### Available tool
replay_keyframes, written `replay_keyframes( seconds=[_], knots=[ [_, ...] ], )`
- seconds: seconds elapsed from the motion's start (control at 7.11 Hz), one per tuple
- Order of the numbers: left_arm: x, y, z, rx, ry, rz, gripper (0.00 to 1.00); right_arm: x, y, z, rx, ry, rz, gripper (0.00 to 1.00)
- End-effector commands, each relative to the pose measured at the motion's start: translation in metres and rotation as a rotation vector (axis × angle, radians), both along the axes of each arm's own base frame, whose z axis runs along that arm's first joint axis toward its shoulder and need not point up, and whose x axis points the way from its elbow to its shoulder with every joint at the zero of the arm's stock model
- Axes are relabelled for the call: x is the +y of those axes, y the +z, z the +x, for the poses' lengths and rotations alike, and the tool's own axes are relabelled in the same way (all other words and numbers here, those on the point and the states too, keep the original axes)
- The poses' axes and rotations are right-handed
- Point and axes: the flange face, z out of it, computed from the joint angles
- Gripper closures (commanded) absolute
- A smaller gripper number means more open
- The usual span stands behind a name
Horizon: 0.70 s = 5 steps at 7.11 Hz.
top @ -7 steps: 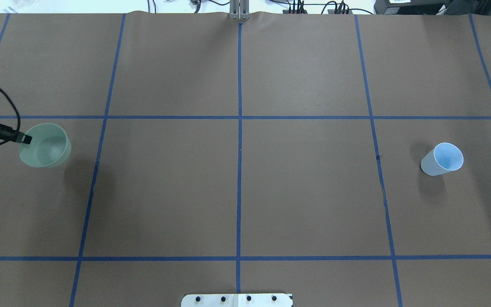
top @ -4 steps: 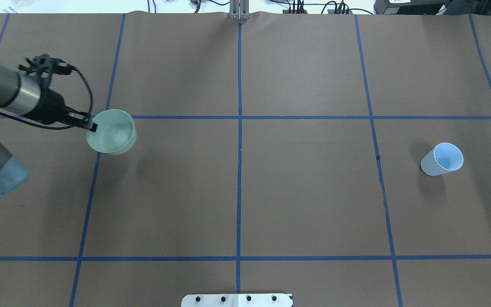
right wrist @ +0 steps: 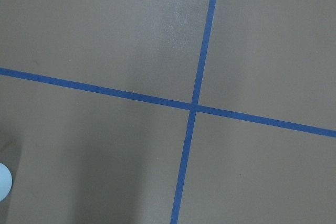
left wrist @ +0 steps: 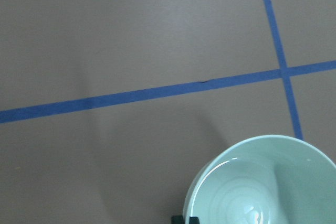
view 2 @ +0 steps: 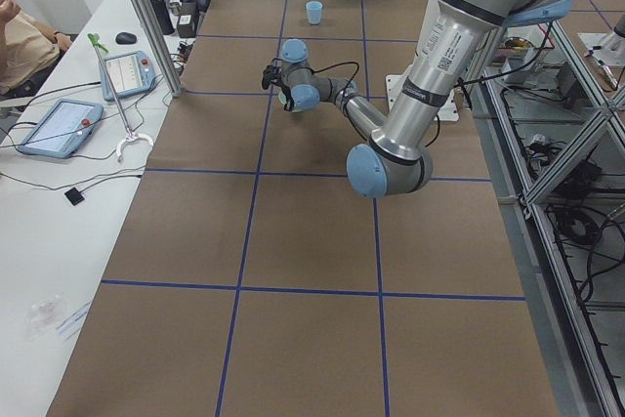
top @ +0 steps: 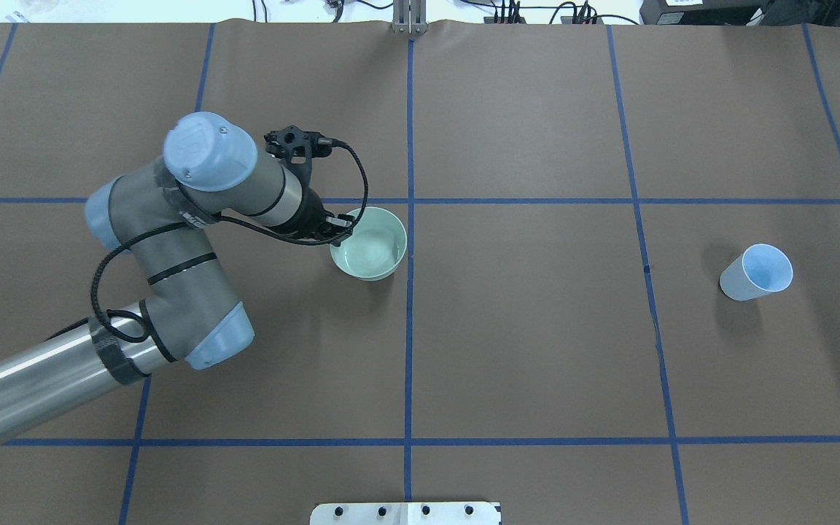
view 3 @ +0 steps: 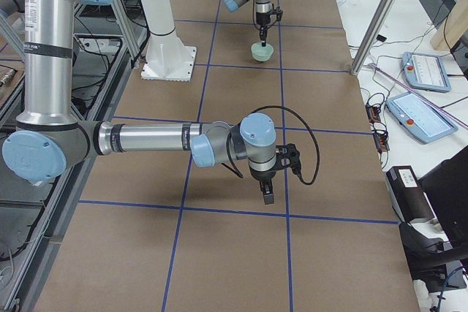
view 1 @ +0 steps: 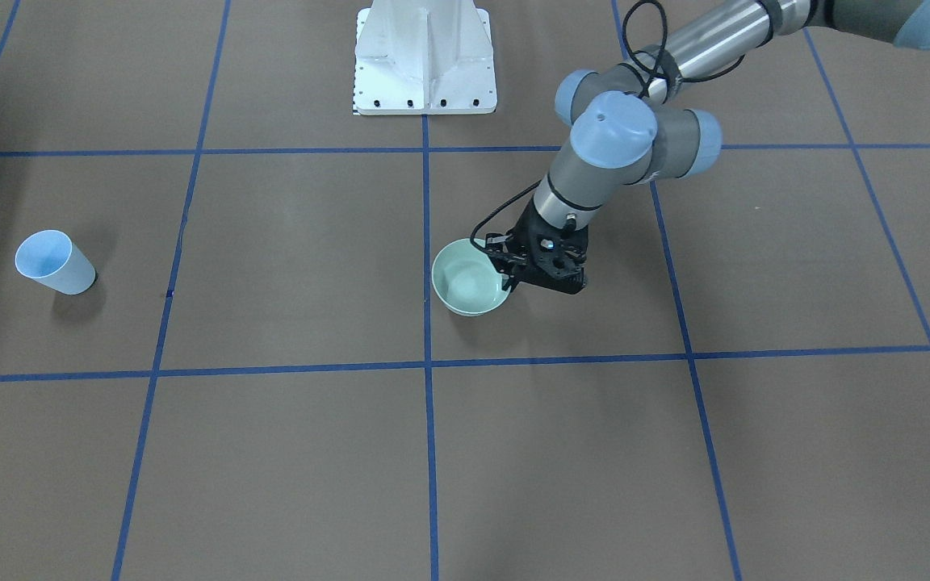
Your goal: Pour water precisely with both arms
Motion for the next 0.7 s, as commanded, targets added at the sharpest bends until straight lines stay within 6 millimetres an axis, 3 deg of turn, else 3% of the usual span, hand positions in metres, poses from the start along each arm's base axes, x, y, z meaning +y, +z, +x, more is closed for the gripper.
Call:
replay_keyframes(
  seconds=[0.0,0.14,0.28,0.42,0.56],
  knots=[
    [0.0212,-0.016,0.0414,-0.008,0.02,0.008,1.0,0.0,-0.0007,-0.0001,-0.001,0.0,0.001,0.0],
    [0.0255,-0.0205,0.0454,-0.003,0.028,0.011,0.93,0.0,-0.0007,-0.0001,-0.001,0.0,0.001,0.0],
    [0.026,-0.022,0.0467,-0.002,0.028,0.013,0.52,-0.0007,-0.0014,-0.0001,-0.001,0.0,0.003,0.0],
    [0.0238,-0.0223,0.0458,-0.008,0.007,0.024,0.01,-0.0007,-0.0014,-0.0001,-0.001,0.0,0.003,0.0],
    [0.0218,-0.0215,0.0443,-0.015,-0.03,0.031,0.0,-0.0008,-0.0024,-0.0001,-0.001,-0.002,0.008,0.0]
  ],
)
